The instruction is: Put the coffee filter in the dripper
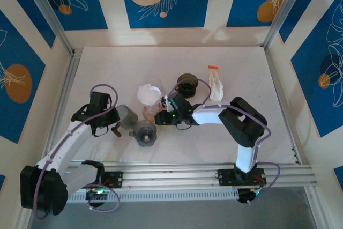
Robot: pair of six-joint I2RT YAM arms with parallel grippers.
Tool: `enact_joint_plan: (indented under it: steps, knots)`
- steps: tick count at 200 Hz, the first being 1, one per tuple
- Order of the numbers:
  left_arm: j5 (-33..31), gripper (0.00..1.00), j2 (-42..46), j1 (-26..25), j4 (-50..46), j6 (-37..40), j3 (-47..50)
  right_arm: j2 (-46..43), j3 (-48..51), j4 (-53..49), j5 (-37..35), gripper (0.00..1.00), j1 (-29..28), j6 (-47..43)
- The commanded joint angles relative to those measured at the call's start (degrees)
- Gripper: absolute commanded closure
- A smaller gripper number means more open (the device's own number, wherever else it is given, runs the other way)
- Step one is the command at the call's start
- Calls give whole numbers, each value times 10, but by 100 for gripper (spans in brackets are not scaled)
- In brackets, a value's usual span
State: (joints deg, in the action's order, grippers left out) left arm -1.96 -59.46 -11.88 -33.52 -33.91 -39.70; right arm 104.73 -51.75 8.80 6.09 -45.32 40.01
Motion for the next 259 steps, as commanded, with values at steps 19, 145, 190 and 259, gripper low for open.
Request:
enact_joint_plan:
  steps: [19,145,190,259]
  knots:
    - [-3,91,17,8,-12,14,-38,-70,55,-18,-35,51,-29,18]
    - [31,94,89,3,-139,54,-232,-405,140,-249,-267,52,-109,64]
    - [44,94,98,-79,-152,40,-278,-521,134,-361,-329,51,-109,68]
    - [-118,94,-17,-437,-82,-12,-291,-657,91,-517,-425,51,-90,72]
